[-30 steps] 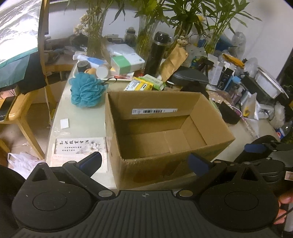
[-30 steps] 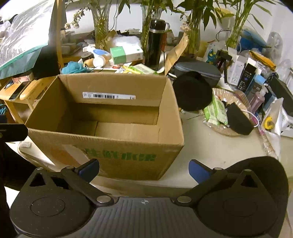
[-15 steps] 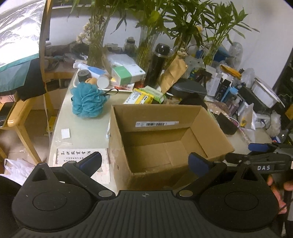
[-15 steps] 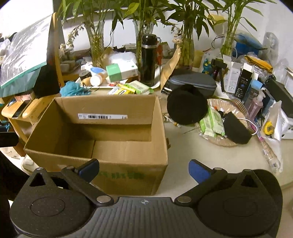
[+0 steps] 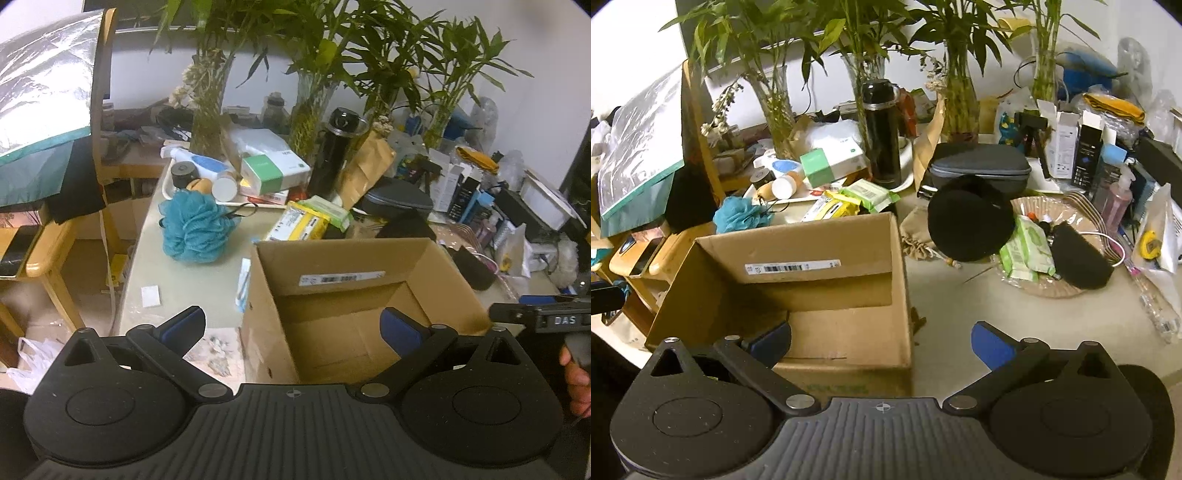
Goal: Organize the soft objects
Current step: 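Move both tools away from the cardboard box toward the items on the table, then close the right gripper on the round black foam cushion while the left tool approaches the blue loofah, then grasp the blue mesh loofah with the left gripper while the right gripper holds the black cushion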
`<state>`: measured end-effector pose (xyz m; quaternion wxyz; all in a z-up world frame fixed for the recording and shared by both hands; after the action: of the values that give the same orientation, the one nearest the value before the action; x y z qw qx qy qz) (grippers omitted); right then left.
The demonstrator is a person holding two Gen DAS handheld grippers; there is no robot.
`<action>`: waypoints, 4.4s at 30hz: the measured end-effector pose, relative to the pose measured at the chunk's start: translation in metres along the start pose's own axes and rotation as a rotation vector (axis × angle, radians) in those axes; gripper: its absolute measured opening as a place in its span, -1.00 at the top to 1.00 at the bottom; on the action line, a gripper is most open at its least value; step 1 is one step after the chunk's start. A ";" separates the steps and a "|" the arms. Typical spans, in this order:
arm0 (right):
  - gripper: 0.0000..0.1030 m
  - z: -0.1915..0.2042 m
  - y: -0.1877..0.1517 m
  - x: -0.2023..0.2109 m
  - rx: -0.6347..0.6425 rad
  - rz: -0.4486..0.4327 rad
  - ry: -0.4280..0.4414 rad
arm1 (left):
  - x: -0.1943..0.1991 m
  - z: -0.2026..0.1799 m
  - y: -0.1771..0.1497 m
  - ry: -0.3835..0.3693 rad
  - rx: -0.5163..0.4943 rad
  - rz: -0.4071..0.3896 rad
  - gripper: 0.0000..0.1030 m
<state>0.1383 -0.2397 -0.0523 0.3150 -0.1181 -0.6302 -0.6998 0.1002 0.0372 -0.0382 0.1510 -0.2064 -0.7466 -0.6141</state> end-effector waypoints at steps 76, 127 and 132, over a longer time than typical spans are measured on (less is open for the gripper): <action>-0.15 -0.095 0.047 -0.274 0.390 0.018 0.010 | -0.134 0.073 0.031 -0.005 0.035 -0.031 -1.00; 0.75 -0.063 0.088 -0.107 0.272 -0.308 -0.039 | -0.171 0.088 0.037 0.128 -0.204 -0.123 -1.00; 0.75 -0.058 0.083 -0.104 0.270 -0.299 -0.026 | -0.191 0.093 0.034 0.122 -0.235 -0.106 -1.00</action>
<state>0.2811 -0.2659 -0.0539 0.2126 0.0109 -0.7330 -0.6461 0.2854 0.1101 -0.1194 0.1382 -0.1450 -0.6687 -0.7160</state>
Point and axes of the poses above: each gripper's, at about its wrist camera, not at the fingertips, and x roughly against the way its jaws point, z to its left, y to its top, the point moved 9 cm from there along -x, roughly the way its jaws point, and after that the axes turned 14 degrees about -z, right-handed, at the moved point
